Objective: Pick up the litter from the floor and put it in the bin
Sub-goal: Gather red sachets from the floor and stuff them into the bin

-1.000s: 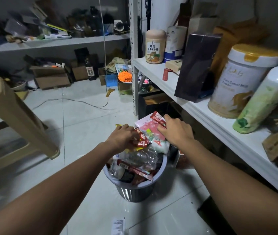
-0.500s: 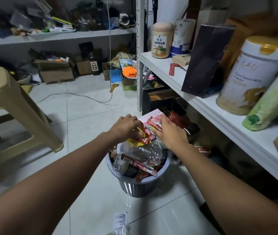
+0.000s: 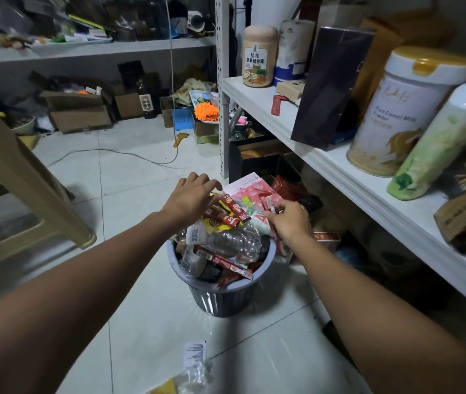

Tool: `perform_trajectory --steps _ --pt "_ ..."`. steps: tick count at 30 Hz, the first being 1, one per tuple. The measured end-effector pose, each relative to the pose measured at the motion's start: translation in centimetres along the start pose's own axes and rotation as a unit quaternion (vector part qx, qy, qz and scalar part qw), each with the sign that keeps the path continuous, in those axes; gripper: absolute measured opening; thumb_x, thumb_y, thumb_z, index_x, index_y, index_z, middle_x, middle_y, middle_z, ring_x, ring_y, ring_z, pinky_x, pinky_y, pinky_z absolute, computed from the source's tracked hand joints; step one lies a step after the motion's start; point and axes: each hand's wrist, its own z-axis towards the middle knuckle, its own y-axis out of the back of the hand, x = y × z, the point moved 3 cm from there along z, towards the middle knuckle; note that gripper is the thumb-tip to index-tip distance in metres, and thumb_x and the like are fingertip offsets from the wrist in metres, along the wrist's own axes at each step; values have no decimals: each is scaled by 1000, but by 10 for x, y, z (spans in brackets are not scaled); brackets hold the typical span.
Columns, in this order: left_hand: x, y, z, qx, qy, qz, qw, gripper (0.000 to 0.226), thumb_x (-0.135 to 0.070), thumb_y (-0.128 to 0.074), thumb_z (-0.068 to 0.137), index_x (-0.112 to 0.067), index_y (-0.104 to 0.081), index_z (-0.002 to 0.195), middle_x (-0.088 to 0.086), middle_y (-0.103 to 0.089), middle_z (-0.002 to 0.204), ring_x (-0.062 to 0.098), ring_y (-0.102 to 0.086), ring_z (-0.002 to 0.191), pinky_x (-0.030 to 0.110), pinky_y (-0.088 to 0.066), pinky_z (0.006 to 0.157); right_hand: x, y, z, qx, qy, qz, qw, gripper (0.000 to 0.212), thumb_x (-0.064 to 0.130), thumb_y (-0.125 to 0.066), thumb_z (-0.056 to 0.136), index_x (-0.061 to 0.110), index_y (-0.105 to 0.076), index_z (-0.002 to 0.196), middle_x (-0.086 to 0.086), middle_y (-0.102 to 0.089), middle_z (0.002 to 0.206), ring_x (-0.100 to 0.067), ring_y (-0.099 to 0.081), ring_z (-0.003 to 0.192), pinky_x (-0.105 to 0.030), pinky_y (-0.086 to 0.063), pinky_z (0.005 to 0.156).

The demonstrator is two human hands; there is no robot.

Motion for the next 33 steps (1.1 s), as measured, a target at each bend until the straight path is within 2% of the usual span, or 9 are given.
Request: perform_trajectory --steps 3,6,10,13,15,18,27,33 --pt "1 5 -4 -7 8 -4 1000 41 -39 -39 98 -19 -46 134 6 -48 133 24 -37 125 37 -30 104 3 -4 -4 -1 -16 14 1000 13 27 -69 87 19 -66 96 -5 -69 99 -26 -65 88 -30 -50 71" --pt "3 9 -6 -20 6 -7 1000 40 -38 -38 99 -19 -46 133 7 -49 132 24 -38 124 36 -30 103 3 -5 -8 -28 -41 4 999 19 24 -70 87 16 -65 103 -9 -68 105 -30 -65 93 -27 -43 67" --pt "9 12 -9 -28 1 -8 1000 38 -36 -38 99 -19 -47 132 7 -51 129 24 -39 122 36 -30 102 -5 -7 -10 -32 -86 -29 995 30 19 -73 85 8 -62 110 -14 -65 114 -33 -63 103 -30 -44 73" --pt "13 11 -11 -31 3 -8 999 37 -36 -39 100 -19 -47 131 6 -51 128 24 -39 121 35 -30 102 -12 -13 -11 -29 -113 -33 993 38 14 -73 85 6 -54 117 -17 -62 120 -35 -61 108 -36 -49 83" --pt "14 9 -12 -29 4 -6 1000 37 -36 -39 100 -18 -47 131 7 -51 128 24 -40 121 36 -31 101 -14 -16 -13 -29 -114 -68 991 44 15 -72 85 7 -50 123 -17 -60 124 -34 -60 112 -37 -49 86" --pt "15 6 -12 -22 4 -4 1000 37 -36 -39 100 -19 -47 132 6 -51 128 24 -40 121 35 -31 101 -16 -21 -15 -33 -100 -116 988 41 18 -72 86 11 -53 122 -14 -61 125 -31 -59 114 -35 -48 88" --pt "16 -11 -6 -5 6 1 1000 37 -37 -39 100 -18 -46 131 6 -50 129 24 -40 119 36 -32 101 -28 -31 -15 -22 -85 -160 983 40 24 -73 85 14 -55 119 -10 -63 121 -29 -61 110 -35 -47 84" --pt "16 -18 -5 9 4 -1 1000 36 -36 -38 100 -19 -46 130 5 -50 128 23 -40 117 34 -32 99 -33 -33 -10 -25 -86 -126 988 66 37 -80 75 12 -44 124 -13 -58 126 -32 -56 116 -38 -46 84"
